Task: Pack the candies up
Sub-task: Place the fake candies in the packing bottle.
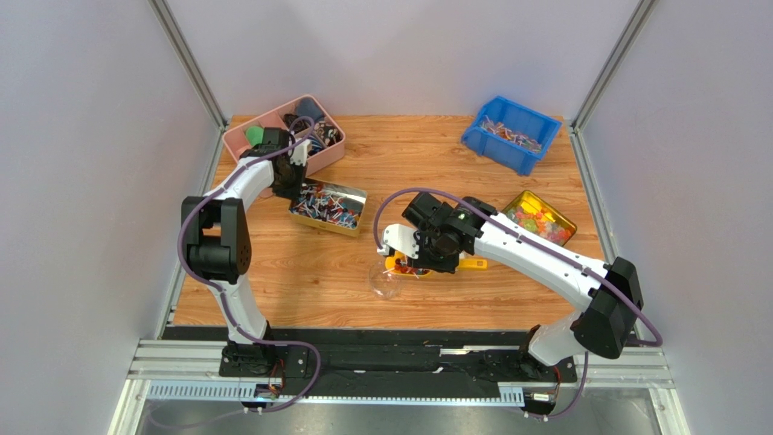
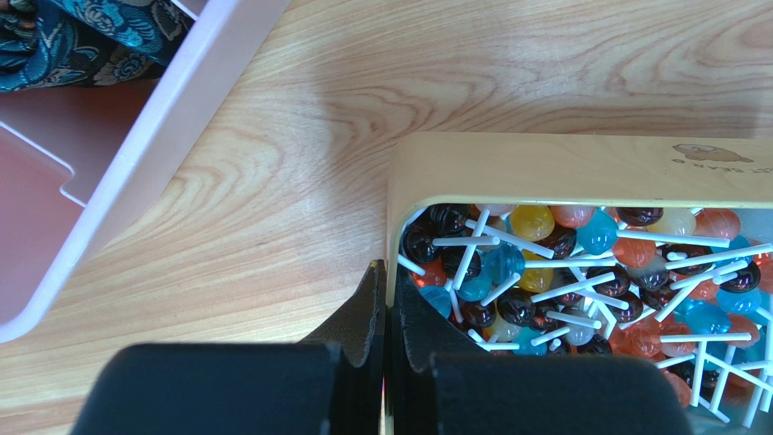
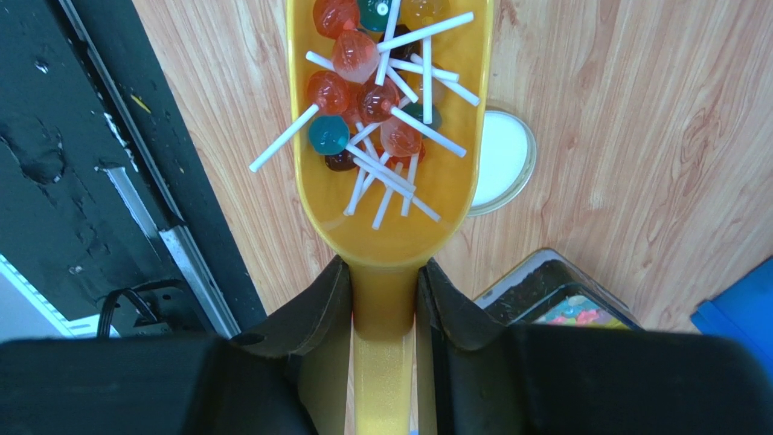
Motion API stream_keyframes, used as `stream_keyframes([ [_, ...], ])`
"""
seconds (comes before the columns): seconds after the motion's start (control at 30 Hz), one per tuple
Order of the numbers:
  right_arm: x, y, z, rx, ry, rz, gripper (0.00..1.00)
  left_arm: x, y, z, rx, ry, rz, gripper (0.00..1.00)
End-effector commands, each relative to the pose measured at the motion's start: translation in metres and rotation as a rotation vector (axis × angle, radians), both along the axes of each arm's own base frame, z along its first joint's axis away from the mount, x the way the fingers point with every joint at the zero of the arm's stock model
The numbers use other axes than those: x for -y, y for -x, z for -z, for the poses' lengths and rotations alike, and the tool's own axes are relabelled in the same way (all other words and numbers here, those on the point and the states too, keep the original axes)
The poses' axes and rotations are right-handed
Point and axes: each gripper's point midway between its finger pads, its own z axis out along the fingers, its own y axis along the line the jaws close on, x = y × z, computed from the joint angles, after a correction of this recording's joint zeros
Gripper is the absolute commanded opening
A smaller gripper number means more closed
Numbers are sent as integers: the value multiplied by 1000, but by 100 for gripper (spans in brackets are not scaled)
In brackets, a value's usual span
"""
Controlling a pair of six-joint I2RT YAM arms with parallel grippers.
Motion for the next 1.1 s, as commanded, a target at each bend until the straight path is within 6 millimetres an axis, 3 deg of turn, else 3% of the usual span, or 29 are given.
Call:
stream_keyframes([
  [0.0,9,-6,-6,63,60,2,0,0,-12,-15,67,16,3,0],
  [0.3,11,-5,5,61,174,-27,0,1,-11,-17,74,22,5,0],
  [1.07,-4,-3,4,115,260,-110,0,1,-11,-9,64,26,-3,0],
])
